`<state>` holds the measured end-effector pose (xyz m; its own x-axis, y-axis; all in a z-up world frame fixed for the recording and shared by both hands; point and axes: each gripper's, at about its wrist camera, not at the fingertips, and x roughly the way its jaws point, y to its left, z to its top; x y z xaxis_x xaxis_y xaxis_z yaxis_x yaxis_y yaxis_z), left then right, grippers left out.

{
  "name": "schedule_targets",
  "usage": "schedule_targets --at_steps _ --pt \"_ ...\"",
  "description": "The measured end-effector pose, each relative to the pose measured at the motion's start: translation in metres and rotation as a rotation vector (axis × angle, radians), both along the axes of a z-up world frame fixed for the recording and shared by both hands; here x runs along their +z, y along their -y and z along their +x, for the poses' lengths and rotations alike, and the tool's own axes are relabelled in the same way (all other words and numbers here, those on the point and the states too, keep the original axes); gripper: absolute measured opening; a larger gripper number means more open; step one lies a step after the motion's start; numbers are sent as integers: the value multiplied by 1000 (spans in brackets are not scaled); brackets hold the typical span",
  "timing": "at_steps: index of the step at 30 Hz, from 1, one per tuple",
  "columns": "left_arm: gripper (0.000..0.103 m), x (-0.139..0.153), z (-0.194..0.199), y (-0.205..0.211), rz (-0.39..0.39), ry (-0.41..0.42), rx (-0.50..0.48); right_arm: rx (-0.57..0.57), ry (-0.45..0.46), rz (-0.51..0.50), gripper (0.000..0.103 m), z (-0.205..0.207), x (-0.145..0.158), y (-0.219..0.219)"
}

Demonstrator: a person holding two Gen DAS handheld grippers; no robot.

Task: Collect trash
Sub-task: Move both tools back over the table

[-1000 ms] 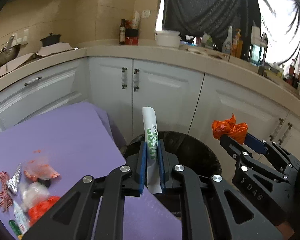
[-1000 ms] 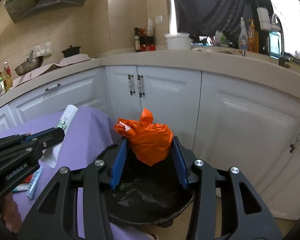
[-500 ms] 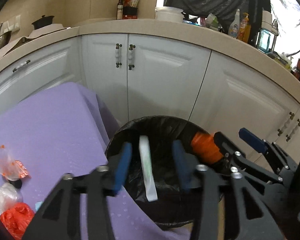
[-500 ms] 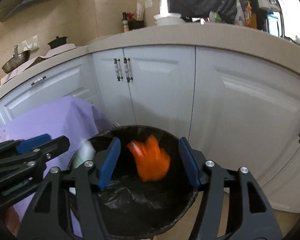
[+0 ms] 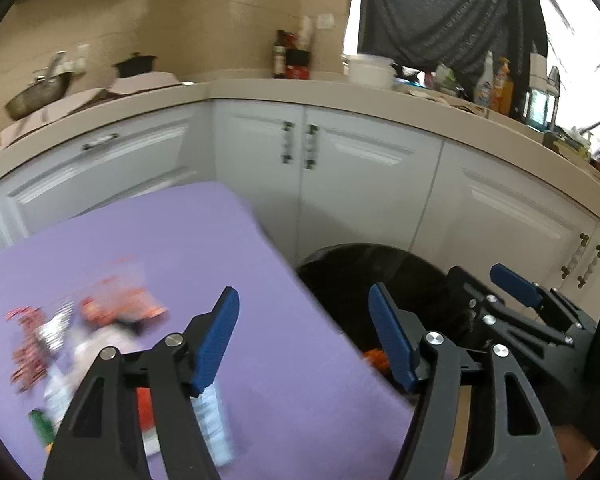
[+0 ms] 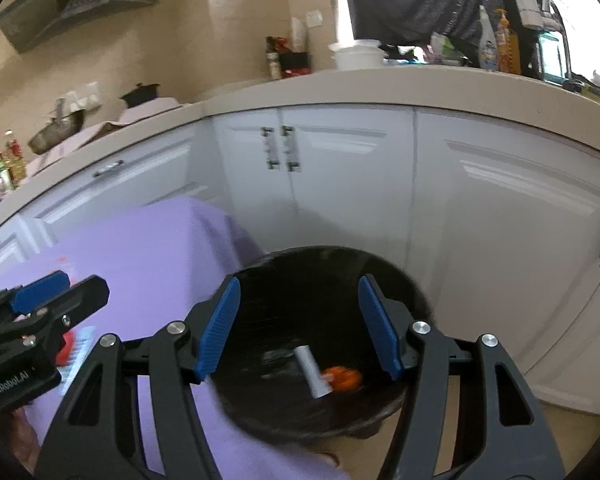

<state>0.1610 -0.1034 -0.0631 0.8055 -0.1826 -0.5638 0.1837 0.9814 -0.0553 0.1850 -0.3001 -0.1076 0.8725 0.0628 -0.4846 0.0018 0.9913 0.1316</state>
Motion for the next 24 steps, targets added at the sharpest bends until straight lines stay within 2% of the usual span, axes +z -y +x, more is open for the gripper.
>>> schedule_targets --at_steps 13,24 --pt "67 -7 -74 -107 -4 -9 237 211 7 -25 60 -56 4 -110" --pt "67 -25 -114 -174 -30 -33 366 351 -34 -69 60 -81 -5 -188"
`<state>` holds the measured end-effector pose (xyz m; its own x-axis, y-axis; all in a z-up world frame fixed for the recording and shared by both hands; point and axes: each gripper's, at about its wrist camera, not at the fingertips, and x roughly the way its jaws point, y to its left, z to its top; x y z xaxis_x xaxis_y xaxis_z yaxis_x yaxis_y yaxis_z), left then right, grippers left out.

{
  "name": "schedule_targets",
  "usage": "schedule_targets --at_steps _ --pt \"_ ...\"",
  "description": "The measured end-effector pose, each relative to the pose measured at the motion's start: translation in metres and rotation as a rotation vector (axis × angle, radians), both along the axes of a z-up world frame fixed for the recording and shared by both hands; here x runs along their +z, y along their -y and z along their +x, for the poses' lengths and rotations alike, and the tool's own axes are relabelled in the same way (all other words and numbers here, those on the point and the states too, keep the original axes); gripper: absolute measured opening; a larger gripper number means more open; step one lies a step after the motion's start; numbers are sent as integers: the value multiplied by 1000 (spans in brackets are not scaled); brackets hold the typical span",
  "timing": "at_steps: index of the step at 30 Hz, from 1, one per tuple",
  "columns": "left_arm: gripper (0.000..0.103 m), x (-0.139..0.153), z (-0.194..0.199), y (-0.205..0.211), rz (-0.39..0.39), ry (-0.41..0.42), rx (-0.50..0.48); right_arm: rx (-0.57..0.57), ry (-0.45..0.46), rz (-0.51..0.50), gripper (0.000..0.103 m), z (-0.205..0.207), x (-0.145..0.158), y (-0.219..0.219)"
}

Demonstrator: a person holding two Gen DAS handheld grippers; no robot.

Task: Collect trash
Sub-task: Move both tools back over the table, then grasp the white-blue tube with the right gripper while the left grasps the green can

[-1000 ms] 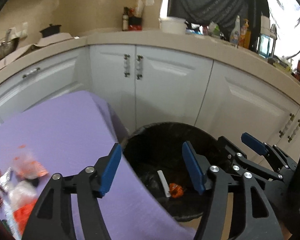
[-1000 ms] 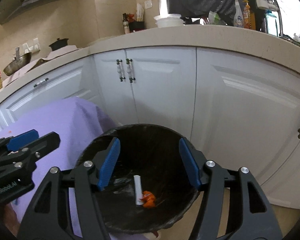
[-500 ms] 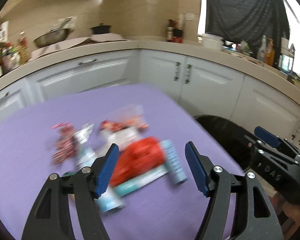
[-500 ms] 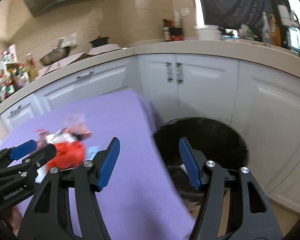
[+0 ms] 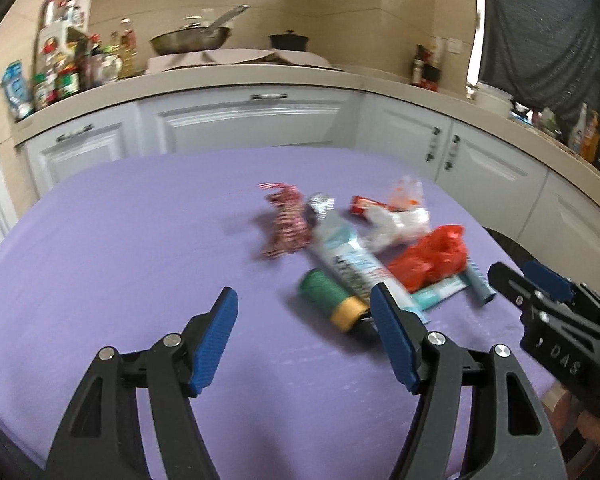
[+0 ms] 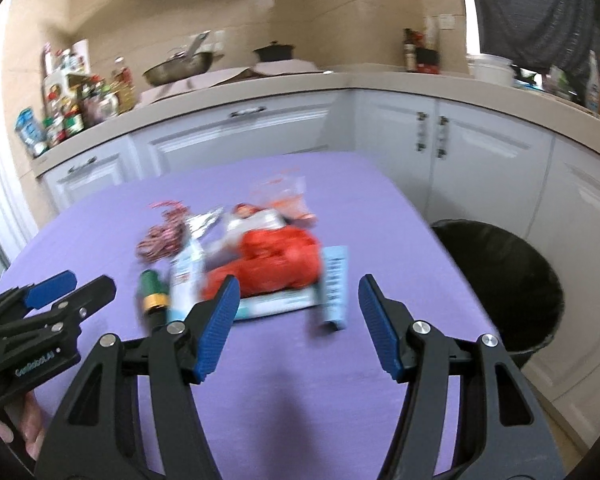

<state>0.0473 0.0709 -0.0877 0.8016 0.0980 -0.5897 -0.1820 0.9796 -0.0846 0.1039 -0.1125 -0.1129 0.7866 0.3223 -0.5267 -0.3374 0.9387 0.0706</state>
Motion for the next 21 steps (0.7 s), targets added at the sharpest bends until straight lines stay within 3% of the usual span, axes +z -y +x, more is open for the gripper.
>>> schedule_targets --at_steps 11,13,16,21 --pt "67 -10 -19 -43 -1 -17 84 146 -40 -56 60 -14 -10 -62" --pt "67 -10 -20 -47 -7 -21 94 157 -49 -62 56 -13 -12 -67" --pt "67 -11 -20 -51 -12 -22 99 169 -83 -69 40 -8 -16 -73" --pt "67 -13 -19 -52 -15 -25 91 177 -119 -84 32 -5 -23 -76"
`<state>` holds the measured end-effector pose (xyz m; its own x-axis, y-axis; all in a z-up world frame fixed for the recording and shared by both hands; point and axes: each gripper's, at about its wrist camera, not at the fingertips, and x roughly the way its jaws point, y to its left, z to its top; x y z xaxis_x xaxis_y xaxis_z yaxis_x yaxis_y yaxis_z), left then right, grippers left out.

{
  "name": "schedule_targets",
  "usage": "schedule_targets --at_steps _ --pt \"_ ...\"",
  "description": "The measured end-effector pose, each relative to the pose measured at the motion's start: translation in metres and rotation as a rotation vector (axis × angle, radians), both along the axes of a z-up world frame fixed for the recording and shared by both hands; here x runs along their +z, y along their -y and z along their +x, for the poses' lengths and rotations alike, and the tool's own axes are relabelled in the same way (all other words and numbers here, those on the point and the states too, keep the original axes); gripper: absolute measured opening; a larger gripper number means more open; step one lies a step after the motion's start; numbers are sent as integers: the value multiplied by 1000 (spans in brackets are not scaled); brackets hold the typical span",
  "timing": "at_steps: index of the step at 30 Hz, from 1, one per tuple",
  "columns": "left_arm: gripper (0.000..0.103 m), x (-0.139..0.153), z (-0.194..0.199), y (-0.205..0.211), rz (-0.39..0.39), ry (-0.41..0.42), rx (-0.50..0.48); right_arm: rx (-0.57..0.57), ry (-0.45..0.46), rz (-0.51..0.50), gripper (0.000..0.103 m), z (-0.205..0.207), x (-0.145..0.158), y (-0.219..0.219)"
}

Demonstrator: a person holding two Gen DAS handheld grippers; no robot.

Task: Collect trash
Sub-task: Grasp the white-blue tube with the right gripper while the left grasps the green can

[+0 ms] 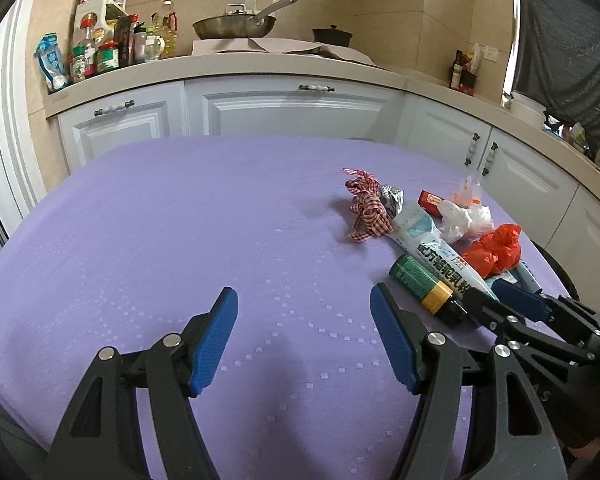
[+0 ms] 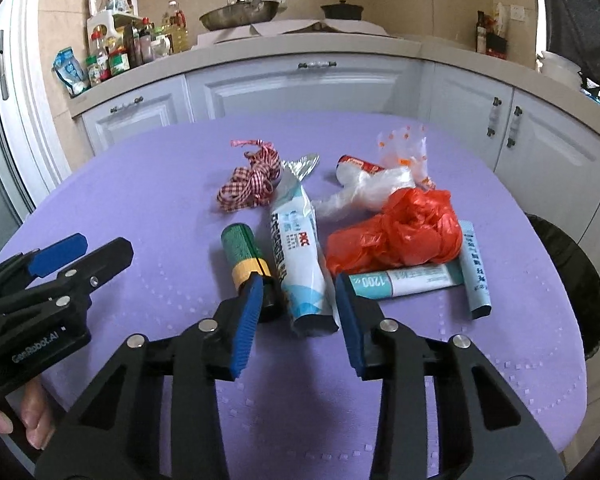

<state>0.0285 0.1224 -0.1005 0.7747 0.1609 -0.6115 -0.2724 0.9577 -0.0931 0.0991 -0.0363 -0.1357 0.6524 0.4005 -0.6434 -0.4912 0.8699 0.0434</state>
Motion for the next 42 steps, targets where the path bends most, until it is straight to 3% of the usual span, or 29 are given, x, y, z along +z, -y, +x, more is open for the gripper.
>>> schedule_targets --at_steps 5,16,19,24,38,42 --pt "67 0 1 5 -2 -4 -12 14 -15 3 20 1 -2 0" --pt "67 -2 4 17 -7 -18 -35 28 -33 31 22 4 -6 5" --pt "68 -1 5 21 -10 -17 -39 48 -38 34 14 3 -6 4" --pt "69 -1 5 27 -15 -15 -45 44 3 64 9 -2 2 11" --pt "69 -4 30 64 -48 -43 -99 -57 114 109 8 -9 29 66" --pt "56 -10 44 75 -41 -83 -100 -101 117 121 8 -3 28 86"
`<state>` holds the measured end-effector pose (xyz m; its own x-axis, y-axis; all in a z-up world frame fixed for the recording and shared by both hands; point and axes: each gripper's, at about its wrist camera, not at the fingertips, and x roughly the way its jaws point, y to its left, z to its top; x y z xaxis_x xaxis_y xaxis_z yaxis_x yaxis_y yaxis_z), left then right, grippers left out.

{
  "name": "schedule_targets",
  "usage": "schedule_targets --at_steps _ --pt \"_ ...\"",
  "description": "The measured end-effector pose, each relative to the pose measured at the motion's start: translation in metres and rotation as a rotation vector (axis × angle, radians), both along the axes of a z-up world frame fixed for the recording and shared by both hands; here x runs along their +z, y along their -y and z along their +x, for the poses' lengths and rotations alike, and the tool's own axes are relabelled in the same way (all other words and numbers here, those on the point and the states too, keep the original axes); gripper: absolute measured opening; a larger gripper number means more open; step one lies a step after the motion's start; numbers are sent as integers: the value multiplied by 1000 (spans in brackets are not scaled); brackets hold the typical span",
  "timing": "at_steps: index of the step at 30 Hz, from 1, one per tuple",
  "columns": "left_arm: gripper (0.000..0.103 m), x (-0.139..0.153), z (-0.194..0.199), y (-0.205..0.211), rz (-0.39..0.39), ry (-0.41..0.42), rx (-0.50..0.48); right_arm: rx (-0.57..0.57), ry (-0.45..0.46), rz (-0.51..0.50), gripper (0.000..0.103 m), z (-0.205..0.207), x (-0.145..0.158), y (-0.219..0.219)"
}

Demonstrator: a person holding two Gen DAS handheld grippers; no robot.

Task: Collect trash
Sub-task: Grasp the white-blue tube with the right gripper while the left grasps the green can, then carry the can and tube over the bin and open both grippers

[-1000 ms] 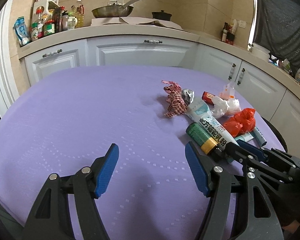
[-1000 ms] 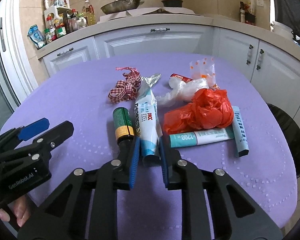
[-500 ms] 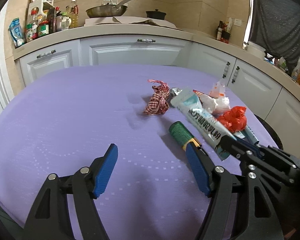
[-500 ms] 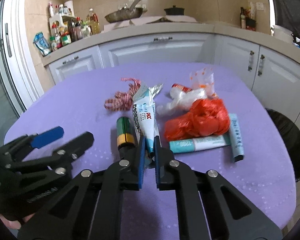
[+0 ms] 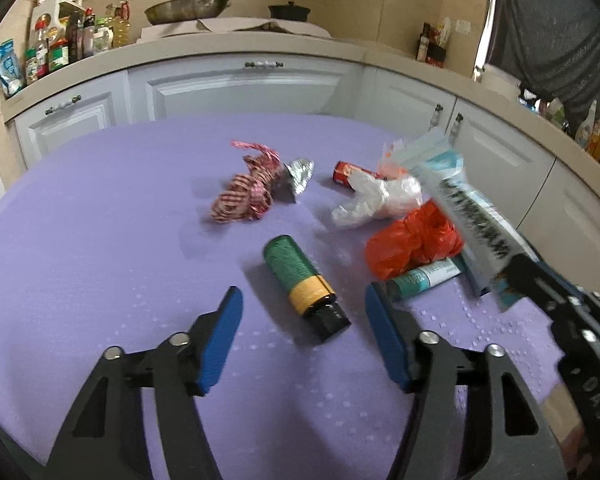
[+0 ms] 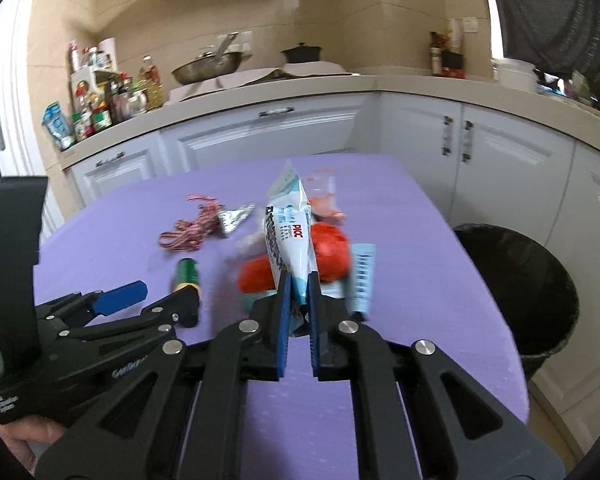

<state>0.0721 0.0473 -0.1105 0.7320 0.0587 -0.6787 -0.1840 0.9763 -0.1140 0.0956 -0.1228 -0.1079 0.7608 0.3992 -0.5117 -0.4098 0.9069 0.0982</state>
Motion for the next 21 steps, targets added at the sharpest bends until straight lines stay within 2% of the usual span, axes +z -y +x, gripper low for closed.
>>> schedule_targets --at_steps 5,7,9,17,21 --pt "40 -11 13 6 -6 -52 0 -45 0 15 8 6 -3 19" --pt "36 -13 13 7 15 -43 5 -57 -3 18 8 9 -5 25" --pt "27 -14 13 7 19 -42 2 -69 -5 20 8 10 -7 29" --pt "26 -14 3 8 22 -2 -4 -103 -9 19 8 15 -12 40" --pt "26 -4 -4 6 17 44 -2 -124 -8 15 8 15 -14 46"
